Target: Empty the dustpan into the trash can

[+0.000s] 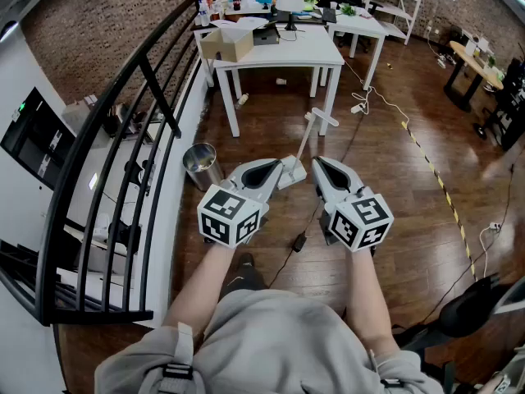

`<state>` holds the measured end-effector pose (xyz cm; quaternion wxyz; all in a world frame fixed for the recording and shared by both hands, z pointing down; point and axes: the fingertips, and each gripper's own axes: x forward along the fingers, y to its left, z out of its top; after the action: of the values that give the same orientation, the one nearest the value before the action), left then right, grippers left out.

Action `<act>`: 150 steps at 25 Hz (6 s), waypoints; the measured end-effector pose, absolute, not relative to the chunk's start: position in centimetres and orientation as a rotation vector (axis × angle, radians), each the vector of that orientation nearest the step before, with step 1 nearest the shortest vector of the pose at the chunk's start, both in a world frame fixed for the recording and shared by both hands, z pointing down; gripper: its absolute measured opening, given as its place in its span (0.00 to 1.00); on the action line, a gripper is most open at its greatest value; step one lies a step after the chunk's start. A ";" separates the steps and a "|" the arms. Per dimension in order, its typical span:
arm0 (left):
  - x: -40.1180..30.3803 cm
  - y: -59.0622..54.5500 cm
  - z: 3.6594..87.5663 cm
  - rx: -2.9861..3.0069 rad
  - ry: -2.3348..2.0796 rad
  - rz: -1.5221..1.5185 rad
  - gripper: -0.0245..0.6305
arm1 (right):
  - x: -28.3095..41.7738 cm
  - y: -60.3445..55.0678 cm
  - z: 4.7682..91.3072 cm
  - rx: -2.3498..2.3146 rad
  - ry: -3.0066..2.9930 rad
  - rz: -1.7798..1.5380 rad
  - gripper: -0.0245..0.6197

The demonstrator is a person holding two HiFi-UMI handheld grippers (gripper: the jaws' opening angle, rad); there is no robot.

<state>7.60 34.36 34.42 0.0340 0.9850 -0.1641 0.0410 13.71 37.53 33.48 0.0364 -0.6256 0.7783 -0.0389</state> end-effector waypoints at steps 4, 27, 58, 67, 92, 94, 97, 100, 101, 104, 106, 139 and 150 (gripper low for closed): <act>8.6 32.0 35.0 3.024 -0.506 0.128 0.04 | 15.3 35.4 33.6 -1.932 2.371 -0.119 0.04; 14.5 4.4 42.0 2.947 -0.262 0.231 0.04 | 25.2 11.0 42.0 -2.316 2.126 -0.398 0.04; 24.4 -3.6 53.9 2.777 -0.238 0.514 0.04 | 40.3 0.5 65.8 -2.580 1.643 -0.994 0.49; 23.1 -6.5 55.5 2.707 -0.366 0.539 0.04 | 43.0 -2.8 66.9 -2.587 1.597 -1.022 0.36; 8.3 -14.9 50.8 2.573 -1.013 0.445 0.04 | 29.1 -17.1 37.1 -1.881 2.385 -0.280 0.35; 6.0 -15.4 50.1 2.556 -1.080 0.425 0.04 | 26.4 -18.2 34.2 -1.792 2.429 -0.234 0.35; 2.6 -16.3 49.0 2.541 -1.159 0.405 0.04 | 22.2 -20.0 30.6 -1.681 2.484 -0.177 0.35; -0.5 -17.6 48.1 2.533 -1.212 0.387 0.04 | 18.2 -22.0 27.7 -1.603 2.510 -0.118 0.35; -1.5 -18.1 47.8 2.531 -1.227 0.380 0.04 | 16.9 -22.7 26.9 -1.584 2.512 -0.100 0.35; -4.2 -19.5 47.0 2.531 -1.255 0.358 0.04 | 13.4 -24.6 25.9 -1.552 2.525 -0.065 0.35; -6.1 -20.5 46.7 2.528 -1.270 0.342 0.04 | 11.5 -25.9 26.0 -1.555 2.535 -0.056 0.35; -25.7 -27.1 49.3 2.316 -1.436 0.135 0.04 | -18.7 -43.5 31.2 -1.614 2.799 0.117 0.36; -29.9 -27.4 48.9 2.200 -1.596 0.082 0.04 | -29.3 -46.5 33.4 -1.461 2.979 0.194 0.36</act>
<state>-29.90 -27.38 48.94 0.2095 0.7911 -0.5739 0.0296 -29.32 -46.48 33.44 -0.0908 -0.4378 0.8926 0.0580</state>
